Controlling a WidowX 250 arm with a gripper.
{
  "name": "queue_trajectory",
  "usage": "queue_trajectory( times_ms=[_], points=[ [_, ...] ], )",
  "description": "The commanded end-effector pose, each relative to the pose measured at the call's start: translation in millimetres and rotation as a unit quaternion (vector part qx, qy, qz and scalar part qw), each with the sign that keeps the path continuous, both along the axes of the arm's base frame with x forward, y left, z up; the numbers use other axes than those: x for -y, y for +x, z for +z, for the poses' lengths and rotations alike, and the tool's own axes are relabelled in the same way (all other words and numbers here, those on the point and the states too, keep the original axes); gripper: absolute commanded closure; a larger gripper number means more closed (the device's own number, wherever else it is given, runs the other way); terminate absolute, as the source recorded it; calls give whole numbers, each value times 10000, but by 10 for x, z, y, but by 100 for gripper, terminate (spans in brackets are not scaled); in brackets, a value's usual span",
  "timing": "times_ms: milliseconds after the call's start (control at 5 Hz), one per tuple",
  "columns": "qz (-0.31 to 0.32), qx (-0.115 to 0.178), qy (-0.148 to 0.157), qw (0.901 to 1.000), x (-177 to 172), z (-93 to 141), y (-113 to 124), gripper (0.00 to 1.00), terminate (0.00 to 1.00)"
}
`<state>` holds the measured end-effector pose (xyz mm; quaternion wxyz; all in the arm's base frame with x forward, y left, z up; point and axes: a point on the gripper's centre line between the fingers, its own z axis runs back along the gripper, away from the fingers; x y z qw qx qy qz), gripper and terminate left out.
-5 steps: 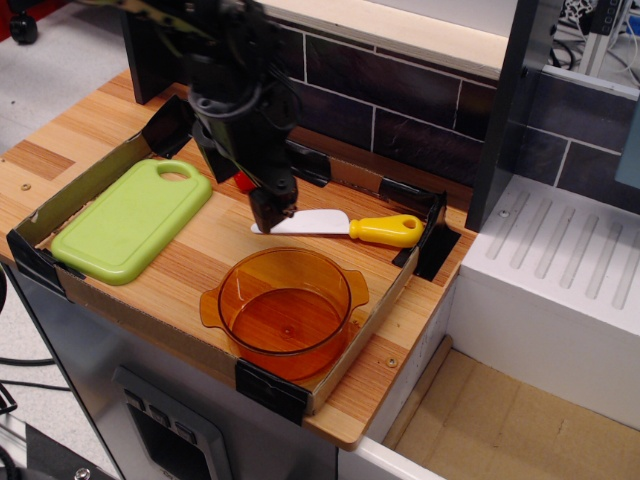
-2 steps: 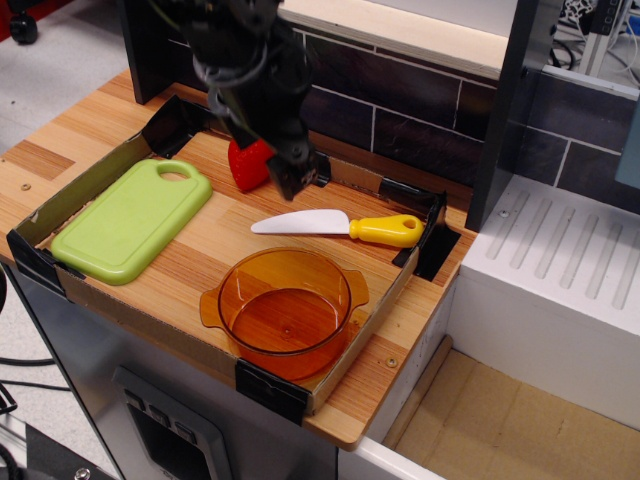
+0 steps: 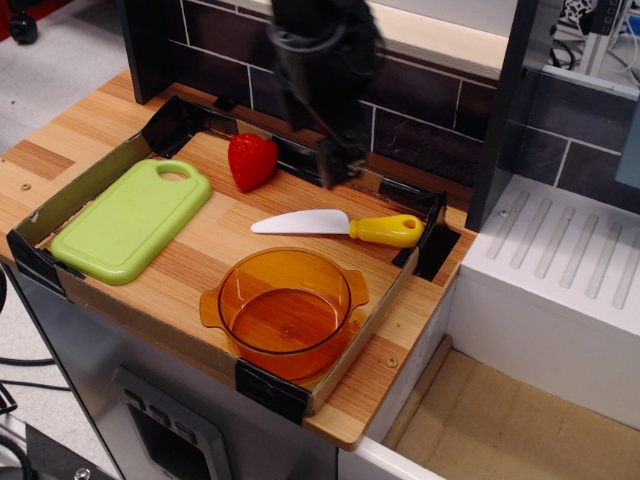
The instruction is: Put knife on cutting board
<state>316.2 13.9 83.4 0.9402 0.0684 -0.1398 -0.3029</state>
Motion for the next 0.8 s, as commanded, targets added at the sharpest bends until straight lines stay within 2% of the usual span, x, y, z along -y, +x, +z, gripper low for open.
queue_trajectory(
  times_ms=[0, 200, 400, 600],
  points=[
    [-926, -376, -22, 9950, 125, -127, 139, 0, 0],
    [-1039, -488, -183, 9932, 192, -258, 113, 0, 0],
    [-1149, -352, -186, 9926, 271, -349, 97, 0, 0],
    [-1353, -376, -216, 9899, 347, -494, 85, 0, 0]
  ],
)
